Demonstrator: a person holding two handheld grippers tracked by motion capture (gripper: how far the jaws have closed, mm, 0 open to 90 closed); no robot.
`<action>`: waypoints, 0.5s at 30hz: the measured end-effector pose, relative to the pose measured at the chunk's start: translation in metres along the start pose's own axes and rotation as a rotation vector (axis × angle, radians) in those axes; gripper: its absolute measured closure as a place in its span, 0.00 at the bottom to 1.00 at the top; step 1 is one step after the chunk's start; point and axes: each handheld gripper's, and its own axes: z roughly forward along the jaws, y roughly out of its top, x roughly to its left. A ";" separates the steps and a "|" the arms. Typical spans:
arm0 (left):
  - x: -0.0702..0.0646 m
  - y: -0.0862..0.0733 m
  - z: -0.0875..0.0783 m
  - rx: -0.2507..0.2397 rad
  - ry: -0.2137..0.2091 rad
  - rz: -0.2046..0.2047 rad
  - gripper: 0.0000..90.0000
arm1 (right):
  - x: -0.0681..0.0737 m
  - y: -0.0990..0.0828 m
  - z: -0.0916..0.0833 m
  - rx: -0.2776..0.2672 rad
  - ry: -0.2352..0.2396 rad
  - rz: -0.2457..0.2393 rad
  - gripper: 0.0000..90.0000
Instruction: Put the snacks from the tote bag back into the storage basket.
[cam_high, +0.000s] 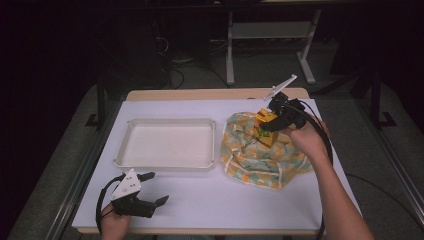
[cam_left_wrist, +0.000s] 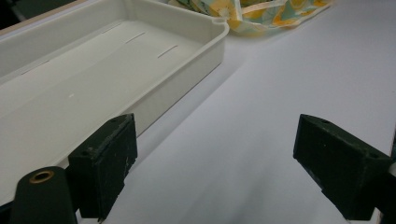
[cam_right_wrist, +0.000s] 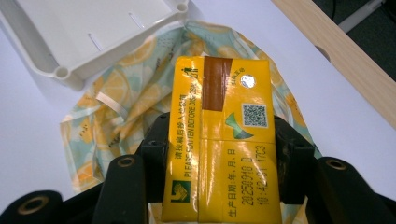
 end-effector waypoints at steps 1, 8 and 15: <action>0.000 0.000 0.000 0.000 -0.001 -0.001 0.15 | 0.001 0.002 -0.002 -0.009 0.009 -0.004 0.55; 0.000 0.000 0.000 0.000 0.000 -0.003 0.15 | 0.006 0.009 -0.008 -0.019 0.028 -0.021 0.55; 0.000 0.000 0.000 0.000 0.001 -0.001 0.15 | 0.014 0.018 -0.012 -0.036 0.061 -0.046 0.55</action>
